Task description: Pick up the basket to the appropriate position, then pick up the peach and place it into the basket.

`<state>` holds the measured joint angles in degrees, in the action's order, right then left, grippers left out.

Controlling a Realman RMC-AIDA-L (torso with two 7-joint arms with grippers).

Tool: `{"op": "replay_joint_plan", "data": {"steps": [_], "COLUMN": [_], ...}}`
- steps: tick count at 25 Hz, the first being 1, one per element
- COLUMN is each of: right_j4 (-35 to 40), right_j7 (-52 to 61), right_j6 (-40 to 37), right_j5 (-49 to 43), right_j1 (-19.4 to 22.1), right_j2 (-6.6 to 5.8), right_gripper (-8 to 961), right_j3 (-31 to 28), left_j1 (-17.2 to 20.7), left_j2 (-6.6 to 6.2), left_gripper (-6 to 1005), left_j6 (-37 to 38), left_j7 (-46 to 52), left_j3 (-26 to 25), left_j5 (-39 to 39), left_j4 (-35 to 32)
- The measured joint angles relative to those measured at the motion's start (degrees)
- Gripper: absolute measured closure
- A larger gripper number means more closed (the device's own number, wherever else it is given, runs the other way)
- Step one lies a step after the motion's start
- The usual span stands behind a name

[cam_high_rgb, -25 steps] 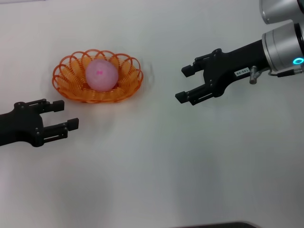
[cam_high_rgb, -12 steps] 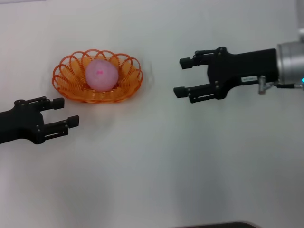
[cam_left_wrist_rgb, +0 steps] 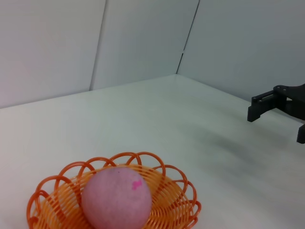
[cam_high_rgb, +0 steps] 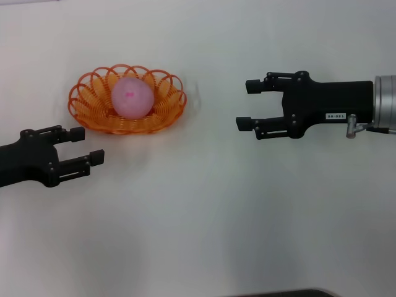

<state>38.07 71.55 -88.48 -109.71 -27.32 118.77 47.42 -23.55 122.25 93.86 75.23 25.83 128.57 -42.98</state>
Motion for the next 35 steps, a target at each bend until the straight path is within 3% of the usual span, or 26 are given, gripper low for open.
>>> {"op": "replay_joint_plan", "data": {"steps": [35], "right_j4": [-0.1], "right_j7": [0.4], "right_j6": [1.9], "right_j5": [-0.2], "right_j1": [-1.1], "right_j2": [0.41], "right_gripper": [115], "right_j3": [0.5], "left_j1": [0.4], "left_j2": [0.27], "left_gripper": [308], "left_j6": [0.0], "left_j7": [0.1], "left_j3": [0.0], "left_j5": [-0.7], "left_j4": [0.1]}}
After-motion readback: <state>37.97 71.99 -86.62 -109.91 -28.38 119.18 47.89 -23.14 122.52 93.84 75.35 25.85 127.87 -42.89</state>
